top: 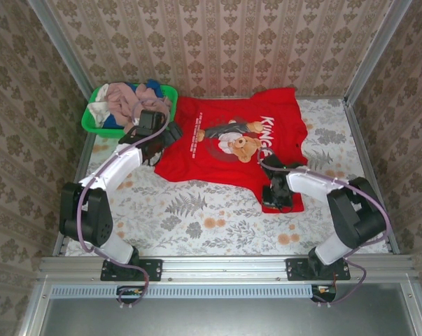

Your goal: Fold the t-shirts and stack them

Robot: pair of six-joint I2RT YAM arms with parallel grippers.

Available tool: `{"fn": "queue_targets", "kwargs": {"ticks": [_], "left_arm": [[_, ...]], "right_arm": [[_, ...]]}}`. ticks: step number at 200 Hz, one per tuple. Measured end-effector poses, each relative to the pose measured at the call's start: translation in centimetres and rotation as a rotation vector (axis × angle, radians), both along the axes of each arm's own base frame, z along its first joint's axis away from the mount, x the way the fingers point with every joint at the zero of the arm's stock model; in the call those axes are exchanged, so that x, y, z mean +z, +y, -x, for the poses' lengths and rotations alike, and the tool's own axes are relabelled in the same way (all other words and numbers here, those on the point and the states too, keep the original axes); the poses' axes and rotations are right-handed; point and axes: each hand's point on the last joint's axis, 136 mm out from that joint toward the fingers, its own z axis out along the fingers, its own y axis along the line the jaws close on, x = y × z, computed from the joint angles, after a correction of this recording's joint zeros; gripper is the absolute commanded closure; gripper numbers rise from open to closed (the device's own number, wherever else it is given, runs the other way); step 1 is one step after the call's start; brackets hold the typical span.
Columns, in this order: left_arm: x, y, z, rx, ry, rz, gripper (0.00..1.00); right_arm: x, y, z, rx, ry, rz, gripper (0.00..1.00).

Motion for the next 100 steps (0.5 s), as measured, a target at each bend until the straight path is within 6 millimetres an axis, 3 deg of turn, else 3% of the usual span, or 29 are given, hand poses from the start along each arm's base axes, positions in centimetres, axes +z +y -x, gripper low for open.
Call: {"fn": "queue_targets", "kwargs": {"ticks": [32, 42, 52, 68, 100], "left_arm": [[-1.2, -0.5, 0.4, -0.031, -0.009, 0.016, 0.00], [-2.0, -0.5, 1.0, -0.036, 0.000, 0.013, 0.00], [-2.8, -0.5, 1.9, -0.043, 0.010, 0.011, 0.00], [-3.9, -0.6, 3.3, -0.055, 0.020, 0.009, 0.00], [-4.2, -1.3, 4.8, -0.084, -0.003, 0.014, 0.00]], "right_arm": [[0.0, 0.8, 4.8, 0.003, 0.018, -0.027, 0.82], [0.1, 0.8, 6.1, -0.009, 0.017, -0.048, 0.75], [0.5, 0.7, 6.9, -0.025, 0.002, -0.074, 0.61], [2.0, 1.0, 6.8, -0.047, -0.060, -0.135, 0.45], [5.9, 1.4, 4.6, -0.066, -0.242, -0.229, 0.36]]}}
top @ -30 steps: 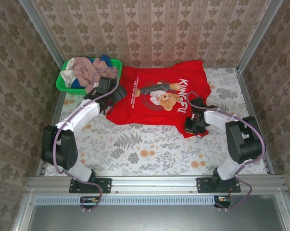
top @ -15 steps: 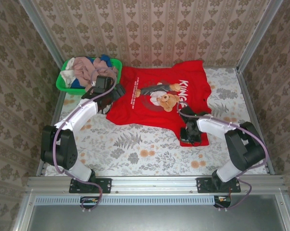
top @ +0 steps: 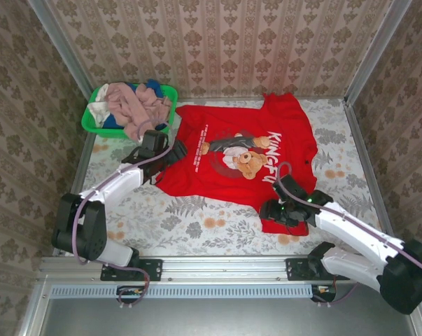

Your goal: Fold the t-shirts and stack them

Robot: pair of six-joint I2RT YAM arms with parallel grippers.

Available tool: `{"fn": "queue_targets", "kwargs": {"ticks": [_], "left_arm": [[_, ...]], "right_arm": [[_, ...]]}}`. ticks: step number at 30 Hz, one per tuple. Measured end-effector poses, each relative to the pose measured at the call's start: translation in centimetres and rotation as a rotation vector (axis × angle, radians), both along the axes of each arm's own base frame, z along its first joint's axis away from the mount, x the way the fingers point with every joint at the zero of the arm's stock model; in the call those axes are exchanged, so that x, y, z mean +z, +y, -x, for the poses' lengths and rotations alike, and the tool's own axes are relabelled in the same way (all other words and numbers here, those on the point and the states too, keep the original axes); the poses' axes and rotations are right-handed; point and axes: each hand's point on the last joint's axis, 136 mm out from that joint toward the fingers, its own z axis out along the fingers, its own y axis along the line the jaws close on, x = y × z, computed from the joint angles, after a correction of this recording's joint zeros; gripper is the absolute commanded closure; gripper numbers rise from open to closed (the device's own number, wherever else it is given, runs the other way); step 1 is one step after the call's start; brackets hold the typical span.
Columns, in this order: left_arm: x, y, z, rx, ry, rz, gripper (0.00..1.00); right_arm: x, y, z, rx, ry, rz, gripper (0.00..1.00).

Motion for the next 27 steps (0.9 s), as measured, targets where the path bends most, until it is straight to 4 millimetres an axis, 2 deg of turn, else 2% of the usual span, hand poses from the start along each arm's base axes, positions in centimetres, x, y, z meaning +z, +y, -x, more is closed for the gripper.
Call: {"fn": "queue_targets", "kwargs": {"ticks": [4, 6, 10, 16, 20, 23, 27], "left_arm": [[0.1, -0.9, 0.5, -0.023, -0.009, -0.012, 0.00], [-0.1, -0.6, 1.2, -0.014, -0.002, -0.033, 0.03], [-1.5, 1.9, 4.6, 0.058, 0.040, -0.062, 0.13], [-6.3, 5.5, 7.3, 0.190, 0.159, -0.068, 0.29], [-8.7, 5.8, 7.2, 0.235, 0.211, -0.023, 0.39], [-9.8, 5.2, 6.6, 0.246, 0.225, 0.022, 0.58], [-10.3, 5.5, 6.4, 0.277, 0.229, 0.038, 0.89]], "right_arm": [[2.2, -1.8, -2.3, -0.079, -0.115, 0.032, 0.35], [2.9, -2.7, -2.7, -0.110, -0.159, 0.048, 0.35], [3.5, -4.3, -2.9, -0.175, -0.241, 0.044, 0.36], [2.0, -6.0, -2.4, -0.245, -0.241, 0.054, 0.37], [2.4, -6.5, -2.9, -0.276, -0.262, 0.055, 0.37], [2.8, -7.6, -2.9, -0.323, -0.280, 0.062, 0.39], [3.2, -10.0, -2.0, -0.419, -0.290, 0.104, 0.43]]}}
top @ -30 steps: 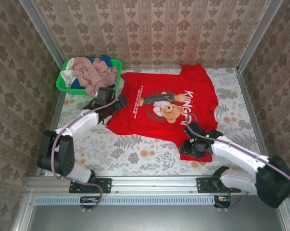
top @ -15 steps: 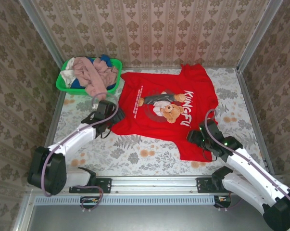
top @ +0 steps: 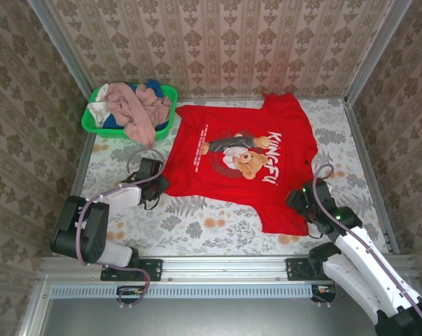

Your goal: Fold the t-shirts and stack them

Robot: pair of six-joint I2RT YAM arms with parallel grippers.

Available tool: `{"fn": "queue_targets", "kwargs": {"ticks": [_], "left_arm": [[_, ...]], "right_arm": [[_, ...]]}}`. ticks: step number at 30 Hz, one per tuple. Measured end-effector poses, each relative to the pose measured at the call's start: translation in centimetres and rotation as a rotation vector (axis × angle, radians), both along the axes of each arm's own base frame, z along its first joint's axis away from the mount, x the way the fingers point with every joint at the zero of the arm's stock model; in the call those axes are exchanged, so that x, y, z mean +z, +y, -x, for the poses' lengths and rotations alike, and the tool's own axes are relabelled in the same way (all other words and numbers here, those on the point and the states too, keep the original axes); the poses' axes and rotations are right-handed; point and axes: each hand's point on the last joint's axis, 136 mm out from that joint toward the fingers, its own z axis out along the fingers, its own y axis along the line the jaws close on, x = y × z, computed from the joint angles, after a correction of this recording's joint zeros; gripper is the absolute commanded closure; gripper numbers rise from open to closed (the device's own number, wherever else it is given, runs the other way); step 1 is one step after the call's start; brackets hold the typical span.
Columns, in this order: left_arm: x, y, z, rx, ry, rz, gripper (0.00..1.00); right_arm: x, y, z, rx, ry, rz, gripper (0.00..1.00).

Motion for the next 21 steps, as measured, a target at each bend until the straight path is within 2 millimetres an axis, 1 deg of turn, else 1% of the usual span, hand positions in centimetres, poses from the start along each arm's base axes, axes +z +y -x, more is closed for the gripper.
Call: {"fn": "queue_targets", "kwargs": {"ticks": [1, 2, 5, 9, 10, 13, 17, 21], "left_arm": [[-0.1, -0.1, -0.1, 0.004, -0.001, 0.010, 0.95], [-0.2, -0.4, -0.3, -0.003, -0.005, 0.021, 1.00], [-0.2, -0.6, -0.6, -0.008, -0.016, 0.032, 1.00], [0.1, -0.8, -1.1, -0.009, -0.035, 0.048, 1.00], [0.1, -0.9, -1.2, -0.010, -0.039, 0.052, 1.00], [0.1, -0.5, -1.6, 0.002, -0.045, 0.059, 1.00], [-0.2, -0.3, -1.8, 0.009, -0.040, 0.065, 1.00], [-0.3, -0.2, -2.0, 0.011, -0.038, 0.082, 1.00]], "right_arm": [[0.0, -0.5, 0.2, -0.022, 0.005, 0.003, 0.43], [-0.2, -0.8, 0.4, -0.043, 0.016, 0.003, 0.43], [-0.9, -1.3, 0.7, -0.076, 0.058, 0.003, 0.46], [-2.4, -0.9, 0.5, -0.071, 0.137, 0.001, 0.56], [-3.0, -0.8, 0.5, -0.070, 0.166, 0.004, 0.57], [-3.9, -0.7, 0.4, -0.065, 0.208, 0.012, 0.56], [-4.8, -0.6, 0.2, -0.061, 0.247, 0.020, 0.51], [-5.6, 0.1, -0.5, -0.044, 0.262, -0.001, 0.49]]}}
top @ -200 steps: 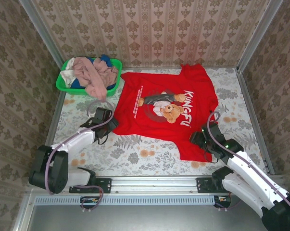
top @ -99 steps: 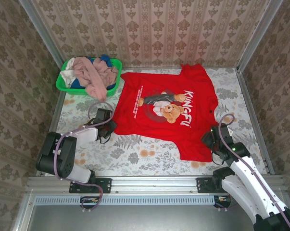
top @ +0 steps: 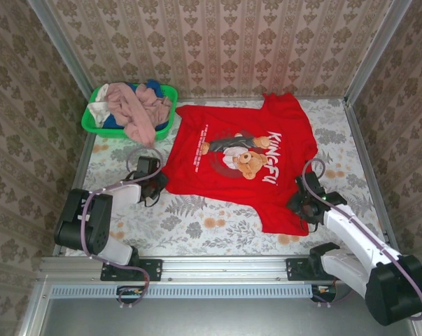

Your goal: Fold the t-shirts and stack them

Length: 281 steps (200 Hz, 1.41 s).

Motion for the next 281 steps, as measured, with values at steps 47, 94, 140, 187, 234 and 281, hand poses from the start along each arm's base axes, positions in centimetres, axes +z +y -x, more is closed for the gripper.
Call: {"fn": "queue_targets", "kwargs": {"ticks": [47, 94, 140, 187, 234, 281], "left_arm": [[-0.2, 0.2, -0.2, 0.001, 0.014, 0.038, 1.00], [-0.2, 0.3, -0.4, -0.006, 0.026, 0.078, 1.00], [0.3, -0.1, -0.4, -0.021, 0.012, 0.051, 0.64], [2.5, -0.2, 0.4, -0.009, -0.035, -0.072, 0.47], [2.7, -0.6, 1.1, 0.003, -0.029, -0.087, 0.60], [1.0, -0.5, 1.3, 0.019, 0.021, -0.088, 1.00]], "right_arm": [[-1.1, 0.5, -0.5, 0.031, 0.029, -0.005, 0.54], [-2.2, 0.9, -0.6, 0.083, 0.069, -0.006, 0.51], [-1.4, 0.9, -0.4, 0.108, 0.043, -0.007, 0.40], [0.8, 0.3, -1.1, 0.075, -0.039, -0.014, 0.40], [0.7, -0.2, -1.1, 0.054, -0.034, -0.013, 0.40], [0.4, -1.6, -1.0, -0.013, -0.026, -0.013, 0.45]]}}
